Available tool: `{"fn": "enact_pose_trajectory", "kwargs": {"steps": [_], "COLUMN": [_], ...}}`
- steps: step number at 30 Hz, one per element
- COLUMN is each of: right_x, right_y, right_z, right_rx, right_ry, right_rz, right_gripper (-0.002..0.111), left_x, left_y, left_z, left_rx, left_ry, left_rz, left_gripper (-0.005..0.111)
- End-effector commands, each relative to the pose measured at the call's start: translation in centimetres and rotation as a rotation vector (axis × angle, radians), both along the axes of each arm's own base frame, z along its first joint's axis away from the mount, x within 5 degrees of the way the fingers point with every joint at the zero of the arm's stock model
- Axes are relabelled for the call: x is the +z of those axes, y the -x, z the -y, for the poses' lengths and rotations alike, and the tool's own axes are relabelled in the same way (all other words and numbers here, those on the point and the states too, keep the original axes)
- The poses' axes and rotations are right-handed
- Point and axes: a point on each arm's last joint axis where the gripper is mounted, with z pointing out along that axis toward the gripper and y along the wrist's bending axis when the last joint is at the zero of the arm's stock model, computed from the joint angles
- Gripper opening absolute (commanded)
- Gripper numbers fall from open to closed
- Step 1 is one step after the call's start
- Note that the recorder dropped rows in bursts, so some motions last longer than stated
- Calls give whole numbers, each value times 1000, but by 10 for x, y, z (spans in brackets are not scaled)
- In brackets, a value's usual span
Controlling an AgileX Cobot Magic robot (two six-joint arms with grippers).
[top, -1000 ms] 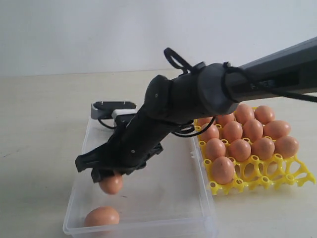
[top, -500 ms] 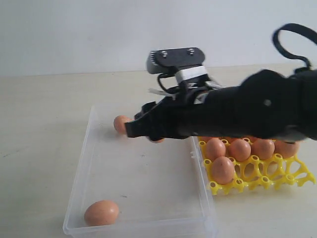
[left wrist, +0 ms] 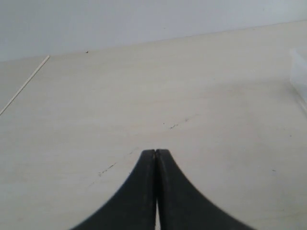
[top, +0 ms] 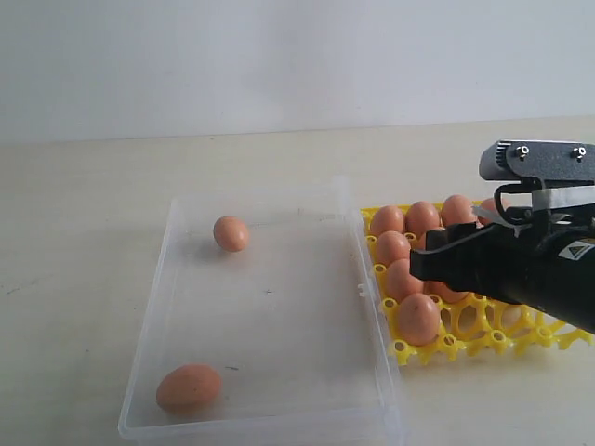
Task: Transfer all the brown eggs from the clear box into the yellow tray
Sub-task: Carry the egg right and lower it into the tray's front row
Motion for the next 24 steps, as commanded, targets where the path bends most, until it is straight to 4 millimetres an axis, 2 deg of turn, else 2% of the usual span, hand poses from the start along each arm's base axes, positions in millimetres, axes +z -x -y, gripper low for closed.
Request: {"fn": "enact_pose_trajectory", "kwargs": {"steps": [1,7,16,24], "right_x": [-3,-32,-44,-44], "right_y": [2,5,-1,-5], "right_z": [5,11,10,7], "right_rx": [-7,-45,-74,-75], "right_ry": [22,85,89,72], "right_rz": [4,-60,-64,-59], "right_gripper": [0,0,0,0], "left_x": [2,2,2,2], "left_y": [0,0,0,0], "left_z": [0,0,0,0], "left_rx": [-5,-5,-5,-5], "left_ry": [3,3,3,3], "left_rz": [13,13,13,13], "left_gripper": [0,0,0,0]}}
